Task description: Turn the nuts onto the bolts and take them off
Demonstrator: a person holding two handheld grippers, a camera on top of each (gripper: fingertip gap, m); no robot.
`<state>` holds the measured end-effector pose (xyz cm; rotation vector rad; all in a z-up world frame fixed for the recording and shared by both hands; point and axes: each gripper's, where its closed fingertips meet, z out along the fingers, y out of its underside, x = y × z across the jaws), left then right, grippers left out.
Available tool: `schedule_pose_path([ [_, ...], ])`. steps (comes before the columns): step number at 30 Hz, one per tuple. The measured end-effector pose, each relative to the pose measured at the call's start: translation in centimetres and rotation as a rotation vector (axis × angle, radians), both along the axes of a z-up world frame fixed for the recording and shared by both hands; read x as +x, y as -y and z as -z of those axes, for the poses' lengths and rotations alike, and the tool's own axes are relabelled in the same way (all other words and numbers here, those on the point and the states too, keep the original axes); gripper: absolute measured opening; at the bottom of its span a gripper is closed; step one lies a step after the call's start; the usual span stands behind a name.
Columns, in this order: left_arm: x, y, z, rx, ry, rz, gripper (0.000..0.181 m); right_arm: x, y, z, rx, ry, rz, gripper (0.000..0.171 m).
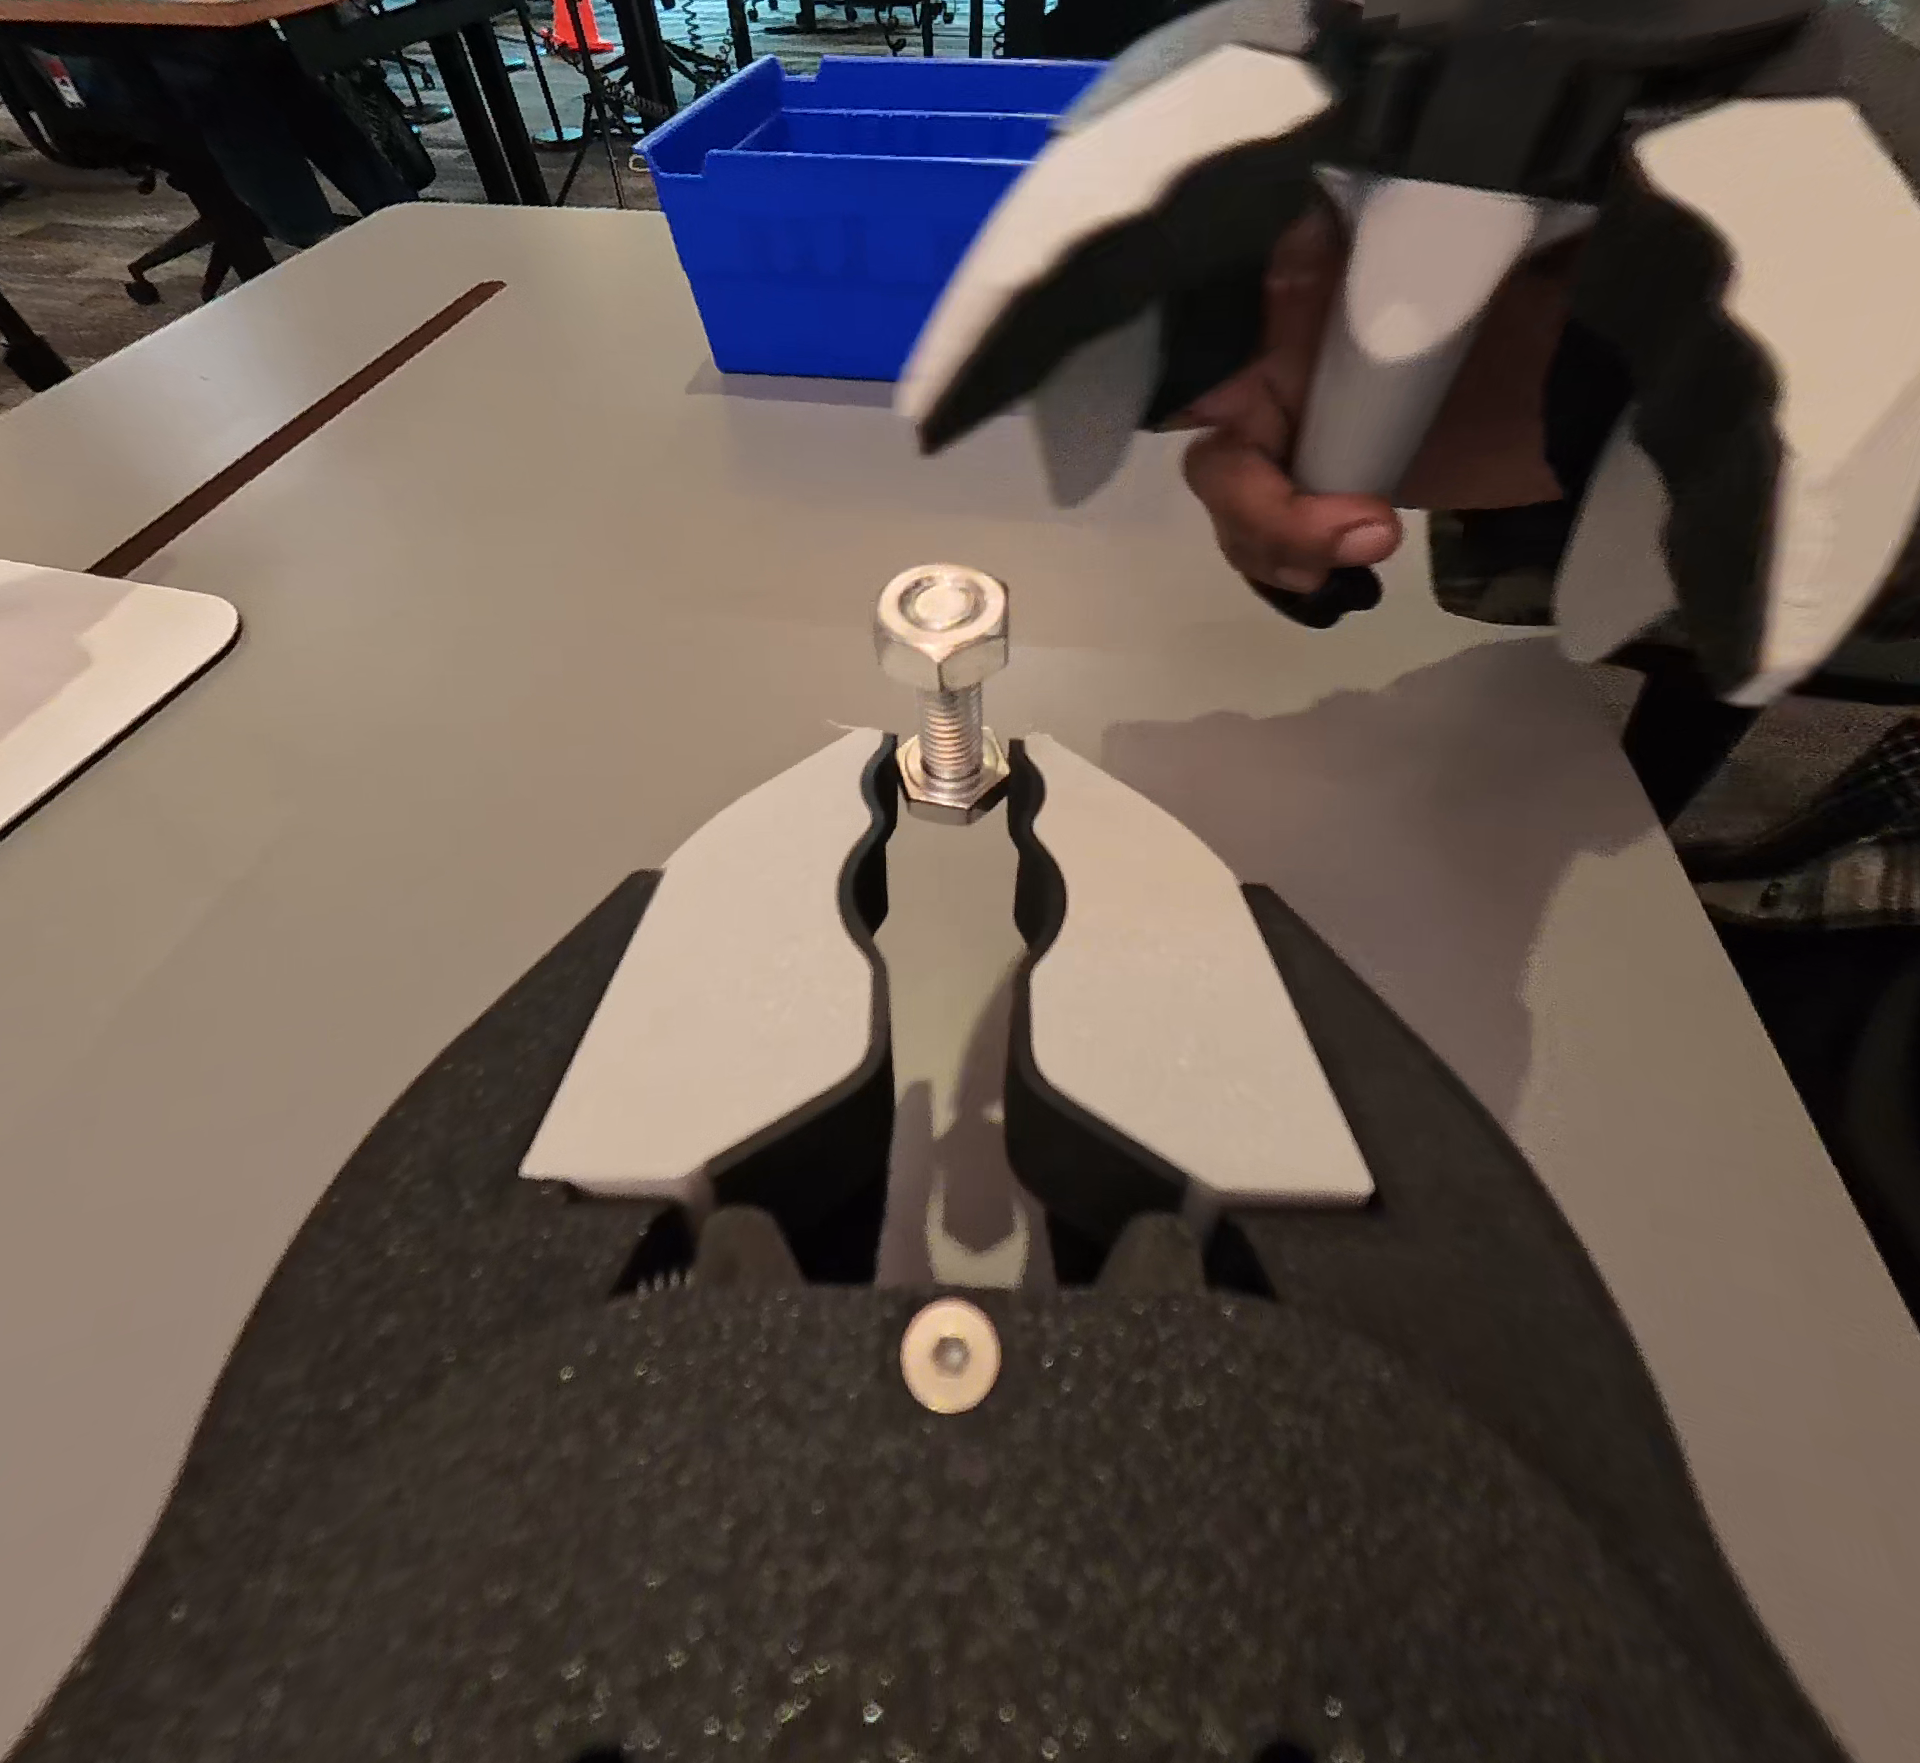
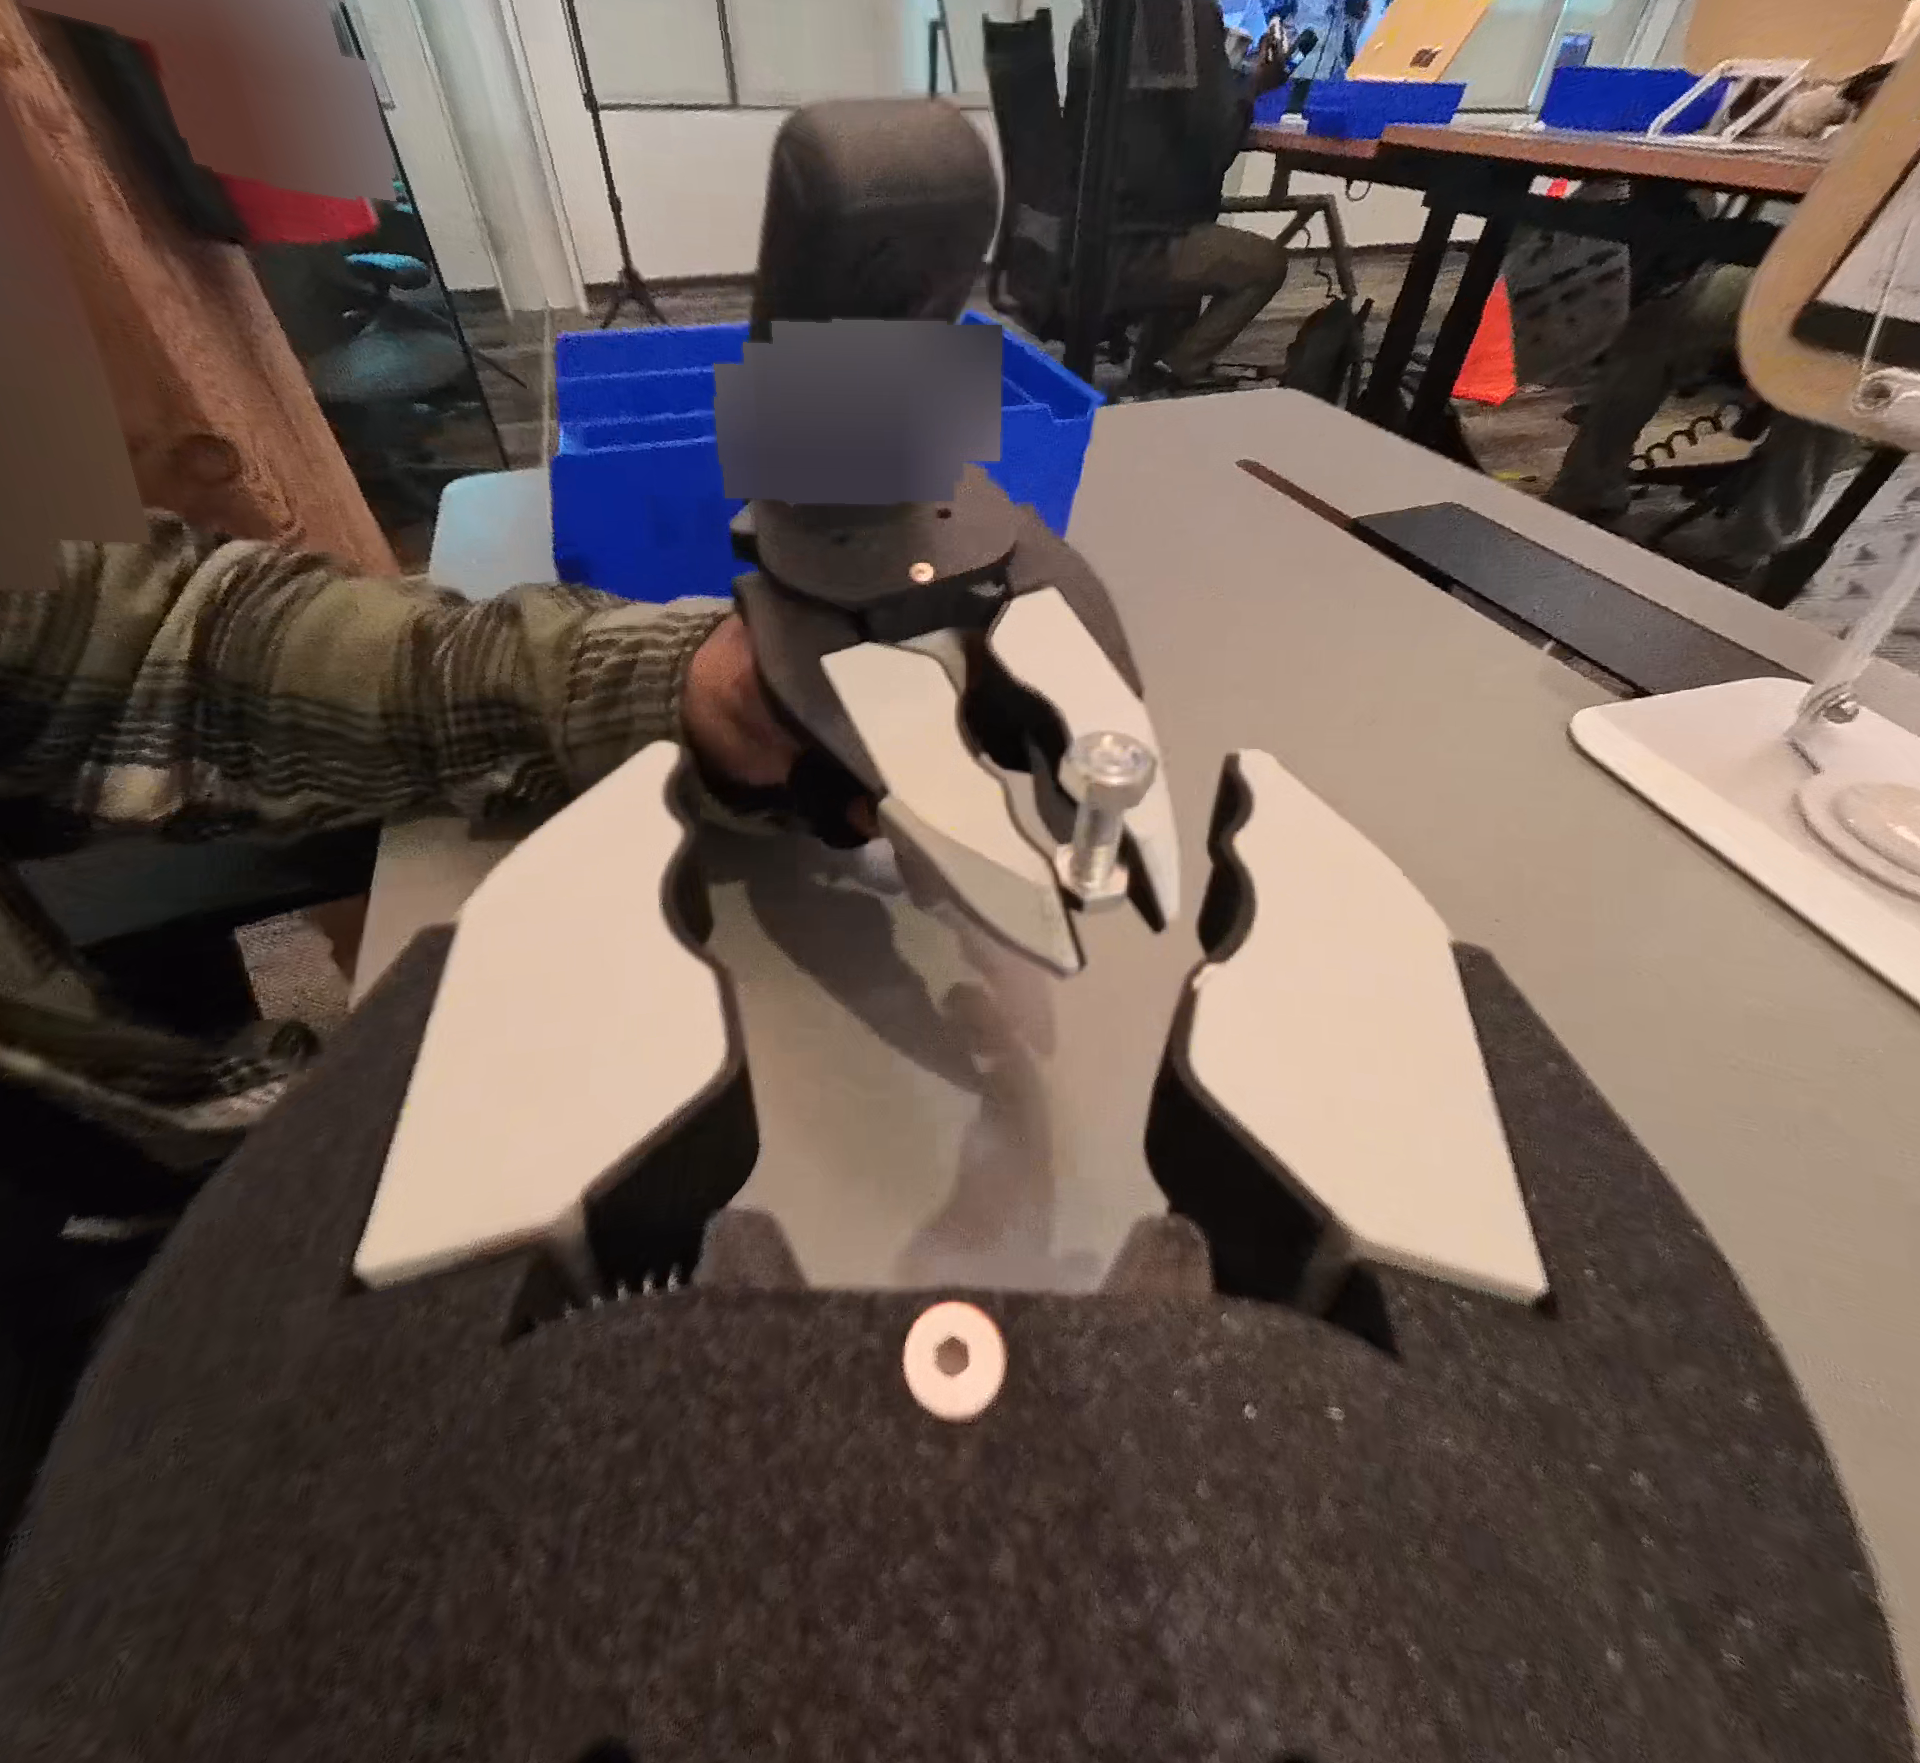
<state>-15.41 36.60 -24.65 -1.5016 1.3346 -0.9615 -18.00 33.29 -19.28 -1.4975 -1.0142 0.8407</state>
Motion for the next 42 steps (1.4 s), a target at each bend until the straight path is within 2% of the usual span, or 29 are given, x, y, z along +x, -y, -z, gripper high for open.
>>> schedule_pose_path([
  [3, 0.1, 0.1, 0.0, 0.015, -0.007, -0.002, 0.02, -1.4, 0.3, 0.8, -0.071, -0.018, -0.074, 0.092],
  [4, 0.1, 0.1, 0.0, 0.017, -0.008, -0.004, 0.02, -1.3, 1.0, 1.2, -0.076, -0.003, -0.074, 0.098],
  [6, -0.1, 0.0, -0.1, 0.022, -0.006, -0.008, 0.02, -0.5, 2.0, 1.4, -0.038, 0.025, -0.054, 0.09],
  [10, 0.1, 0.2, -0.1, 0.017, -0.002, 0.004, 0.02, -0.2, -0.4, 0.0, -0.039, -0.032, -0.02, 0.093],
  [12, 0.2, 0.2, 0.1, 0.02, -0.011, 0.003, 0.02, -1.2, 0.1, 0.6, -0.089, -0.031, -0.079, 0.09],
  [13, 0.2, 0.2, 0.1, 0.022, -0.016, 0.0, 0.02, -1.3, 1.0, 0.8, -0.09, -0.035, -0.083, 0.099],
  [15, 0.0, 0.0, 0.2, 0.03, -0.025, -0.01, 0.02, -0.6, 2.4, 1.1, -0.056, 0.004, -0.081, 0.087],
  [18, 0.0, 0.1, -0.2, 0.015, 0.004, 0.004, 0.02, 0.5, 0.9, 0.0, -0.03, -0.044, -0.003, 0.092],
  [20, 0.1, 0.3, -0.3, 0.022, 0.004, 0.007, 0.02, 0.1, -0.6, 0.0, -0.047, -0.058, -0.012, 0.092],
  [22, 0.1, 0.3, -0.3, 0.027, 0.001, 0.002, 0.02, -0.9, 0.2, 0.5, -0.107, -0.073, -0.09, 0.088],
  [23, 0.1, 0.2, -0.3, 0.027, -0.002, 0.001, 0.02, -1.1, 1.0, 0.6, -0.094, -0.067, -0.093, 0.095],
  [24, 0.0, 0.1, -0.2, 0.029, -0.006, -0.006, 0.02, -0.8, 2.0, 0.9, -0.067, -0.028, -0.106, 0.084],
  [25, -0.1, -0.1, -0.2, 0.028, -0.005, -0.012, 0.02, -0.4, 2.5, 1.3, -0.055, 0.0, -0.087, 0.087],
  [30, 0.1, 0.1, -0.3, 0.02, 0.006, 0.002, 0.02, 0.2, -0.7, 0.2, -0.047, -0.048, -0.018, 0.092],
  [32, 0.1, 0.2, -0.2, 0.023, 0.002, 0.0, 0.02, -0.9, 0.0, 0.6, -0.098, -0.061, -0.08, 0.088],
  [33, 0.1, 0.1, -0.2, 0.024, 0.001, -0.002, 0.02, -1.2, 0.8, 1.1, -0.11, -0.045, -0.091, 0.095],
  [35, -0.1, -0.1, -0.2, 0.021, -0.001, -0.011, 0.02, -0.7, 2.3, 1.9, -0.072, 0.017, -0.082, 0.091],
  [39, 0.0, 0.0, -0.2, 0.005, 0.01, 0.001, 0.02, 0.1, 0.4, 0.1, -0.033, -0.041, -0.019, 0.09],
  [42, 0.2, 0.3, -0.2, 0.014, 0.006, 0.005, 0.02, -1.3, 0.1, 0.5, -0.092, -0.045, -0.078, 0.089],
])
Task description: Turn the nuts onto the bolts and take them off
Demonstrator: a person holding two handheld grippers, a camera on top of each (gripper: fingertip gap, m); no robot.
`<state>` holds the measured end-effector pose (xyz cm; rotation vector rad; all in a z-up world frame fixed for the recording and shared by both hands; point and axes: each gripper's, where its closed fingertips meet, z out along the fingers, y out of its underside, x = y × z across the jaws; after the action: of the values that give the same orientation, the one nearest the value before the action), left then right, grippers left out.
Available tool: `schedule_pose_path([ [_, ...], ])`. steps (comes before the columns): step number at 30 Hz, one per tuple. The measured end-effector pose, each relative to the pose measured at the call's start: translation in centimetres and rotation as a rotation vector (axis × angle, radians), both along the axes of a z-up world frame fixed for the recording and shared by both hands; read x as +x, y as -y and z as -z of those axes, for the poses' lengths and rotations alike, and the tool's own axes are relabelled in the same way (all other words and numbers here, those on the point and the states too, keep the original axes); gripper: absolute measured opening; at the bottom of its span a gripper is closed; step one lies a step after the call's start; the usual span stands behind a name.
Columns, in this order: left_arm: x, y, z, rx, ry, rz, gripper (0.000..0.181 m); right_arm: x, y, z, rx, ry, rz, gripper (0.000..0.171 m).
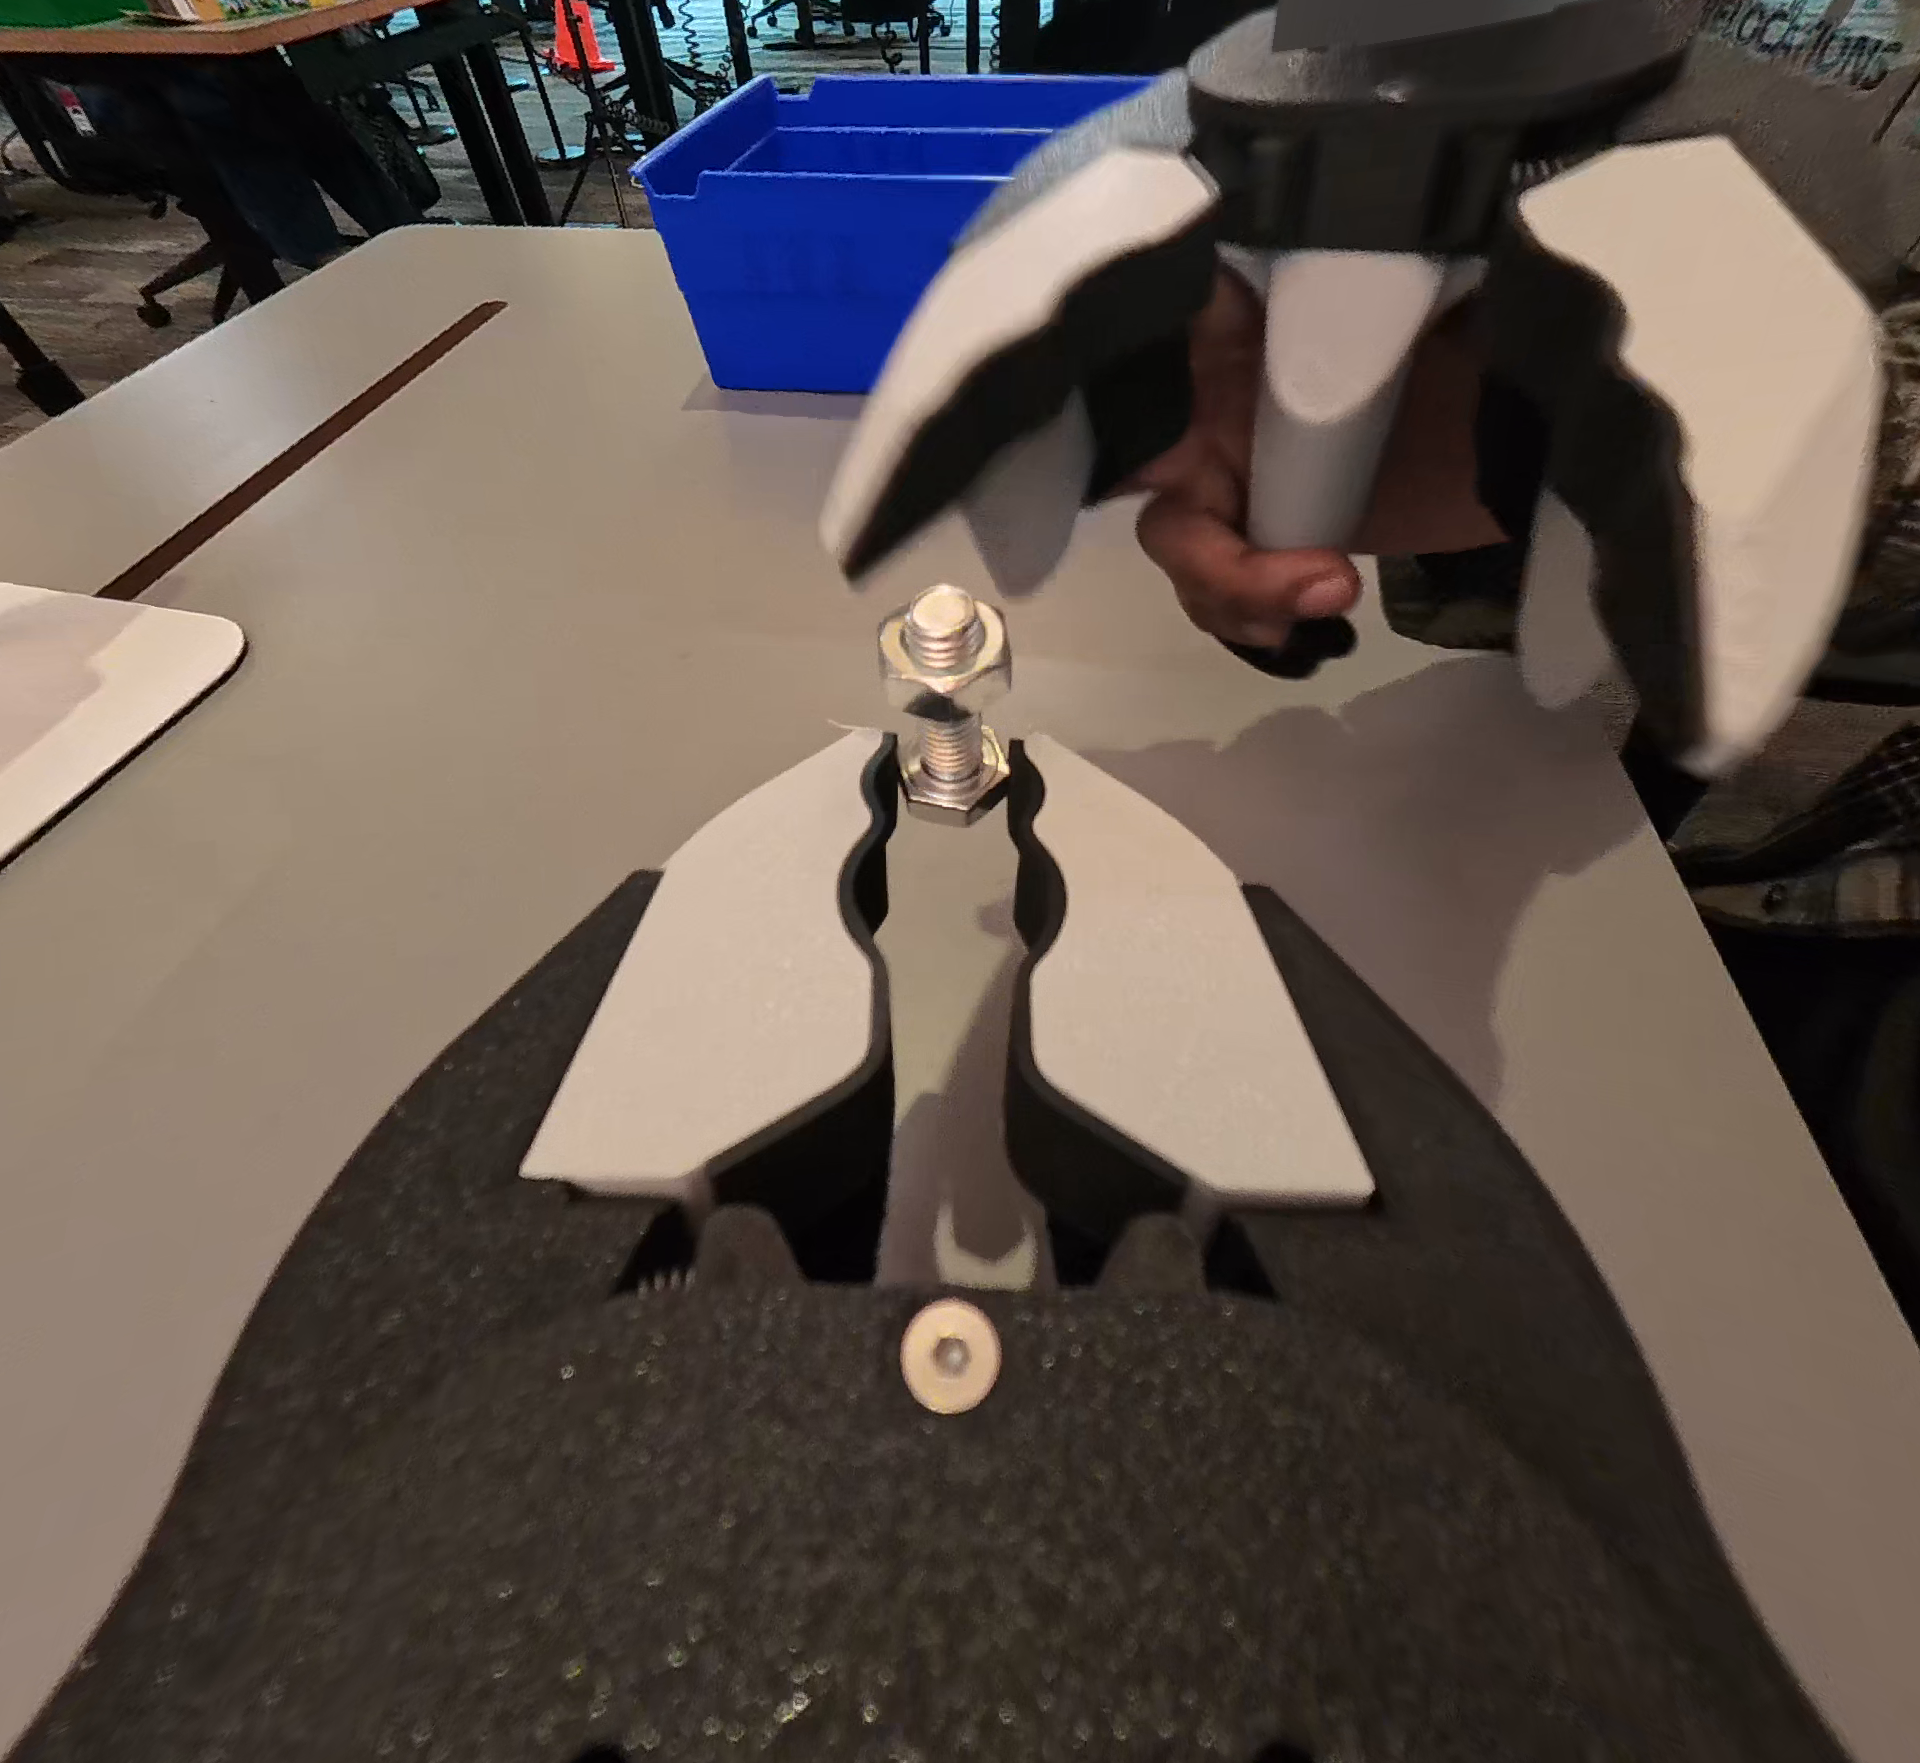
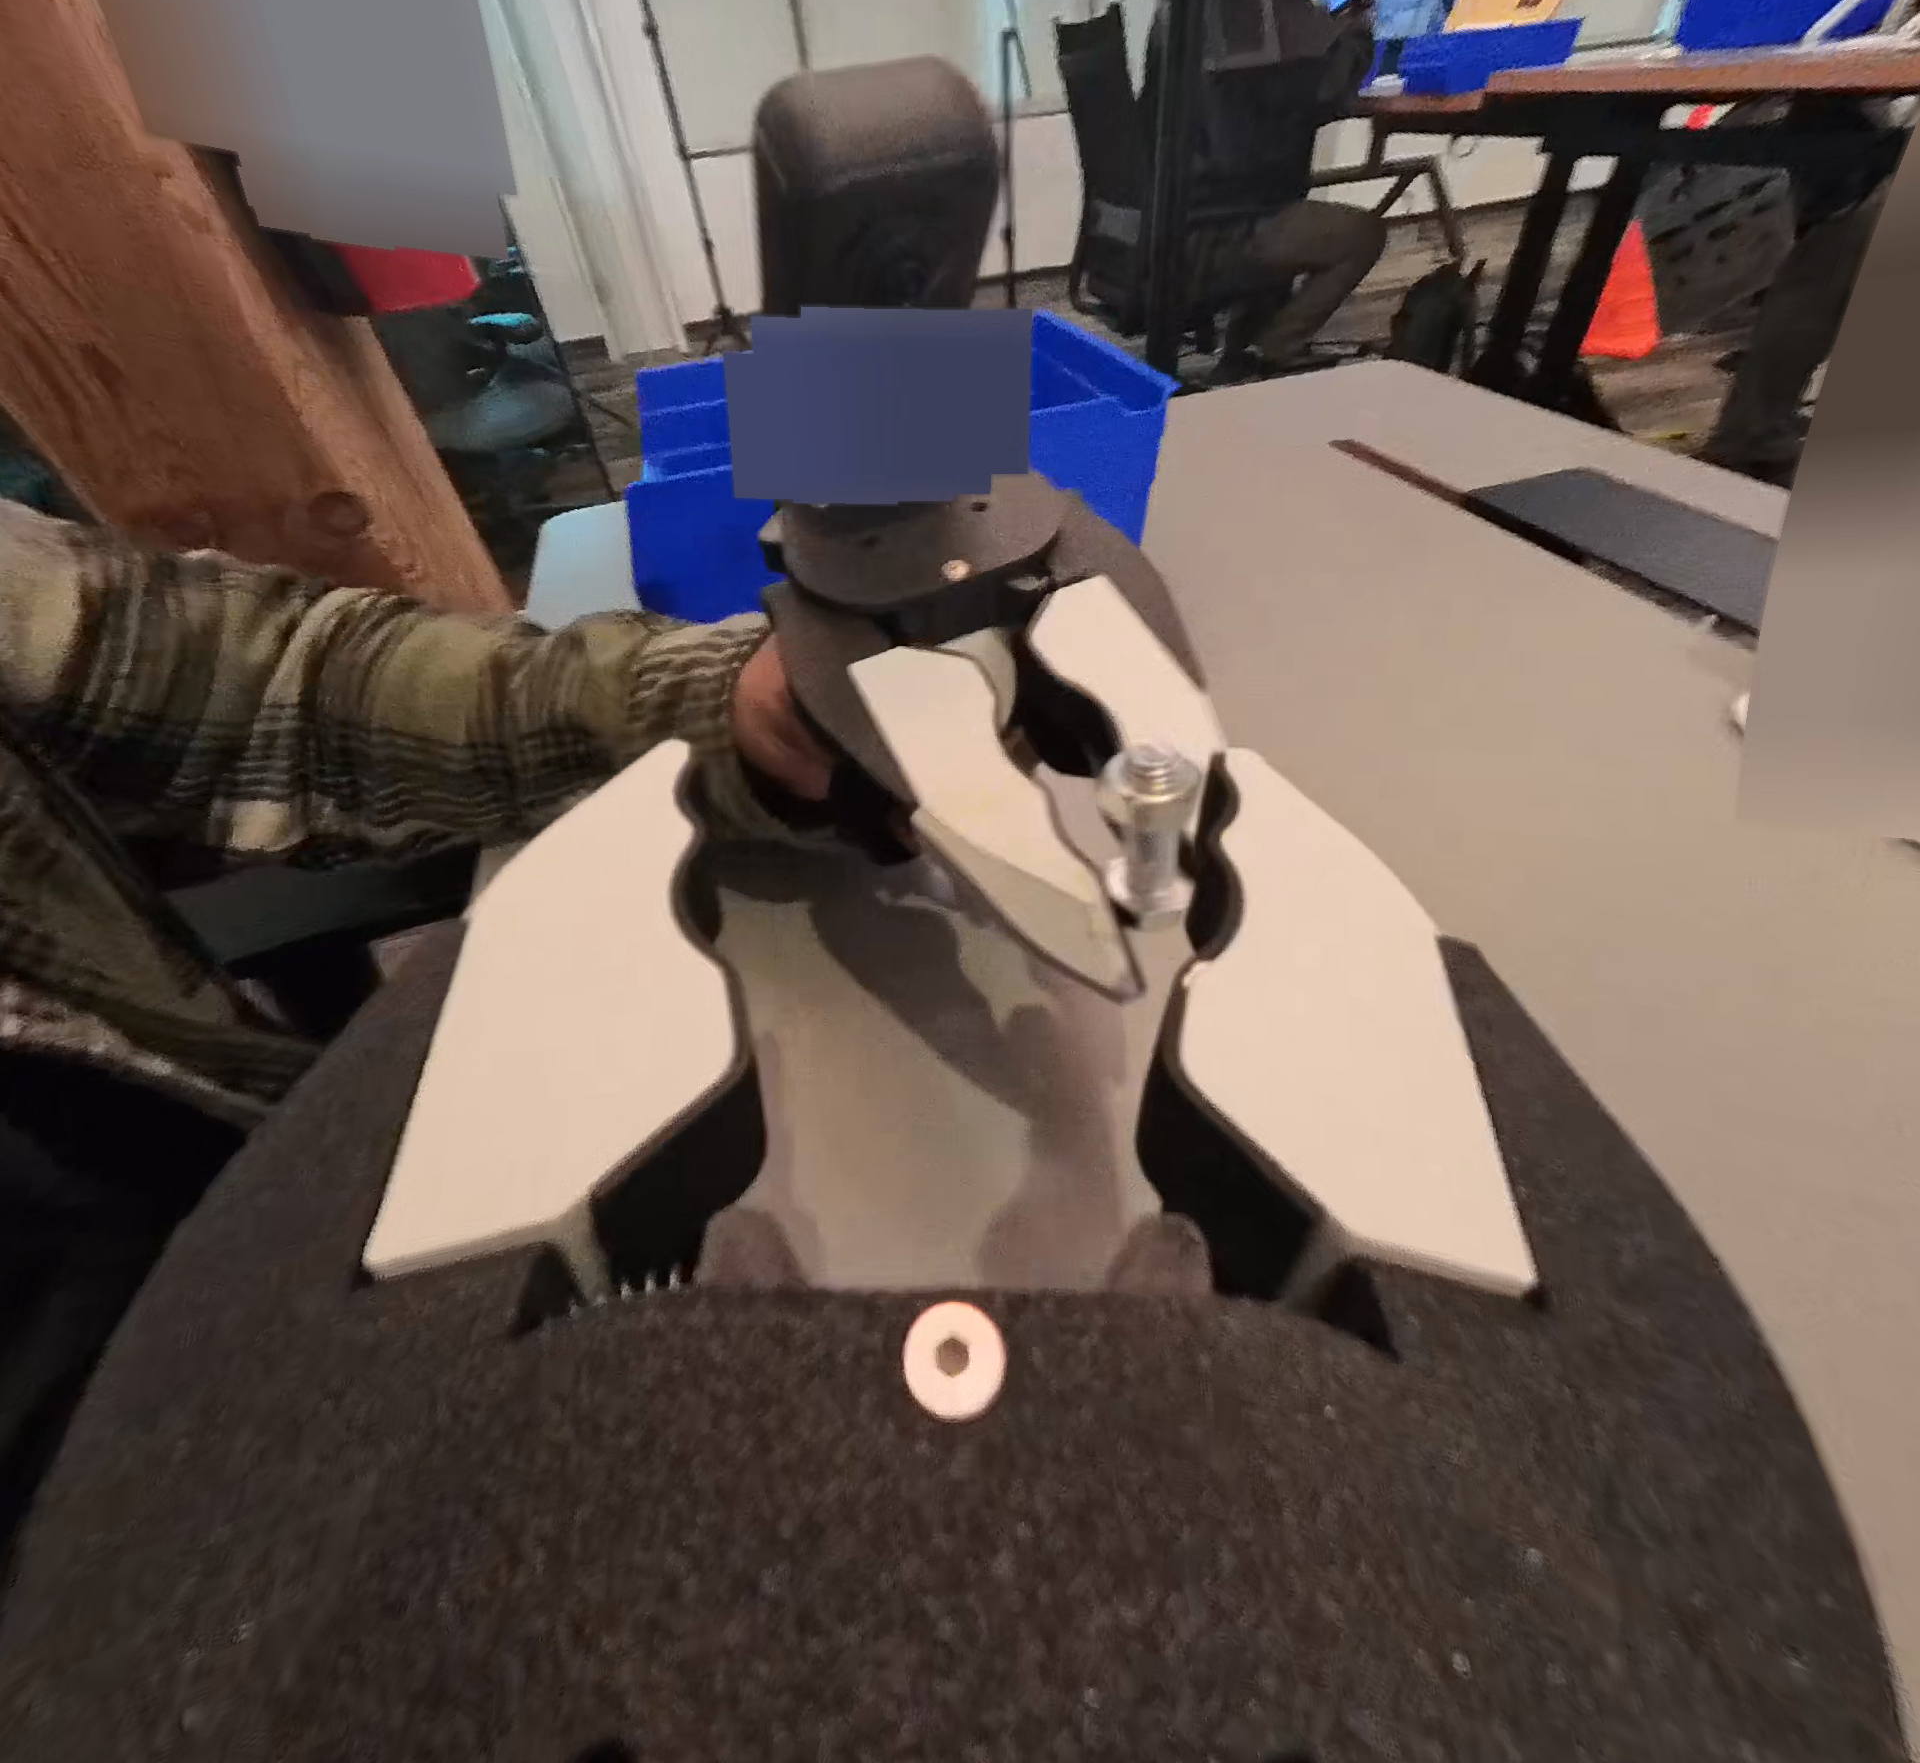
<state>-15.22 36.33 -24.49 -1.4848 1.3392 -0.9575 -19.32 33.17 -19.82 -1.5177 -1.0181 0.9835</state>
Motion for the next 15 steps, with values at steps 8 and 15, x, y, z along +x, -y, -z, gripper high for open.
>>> schedule_pose_path([
  [8, -0.1, 0.0, -0.3, -0.012, 0.017, 0.006, 0.02, 0.9, 0.2, -1.0, 0.053, 0.014, 0.046, 0.093],
  [15, -0.3, -0.2, -0.3, -0.011, 0.016, -0.008, 0.02, 0.6, 2.8, 0.1, 0.039, 0.06, -0.019, 0.087],
])
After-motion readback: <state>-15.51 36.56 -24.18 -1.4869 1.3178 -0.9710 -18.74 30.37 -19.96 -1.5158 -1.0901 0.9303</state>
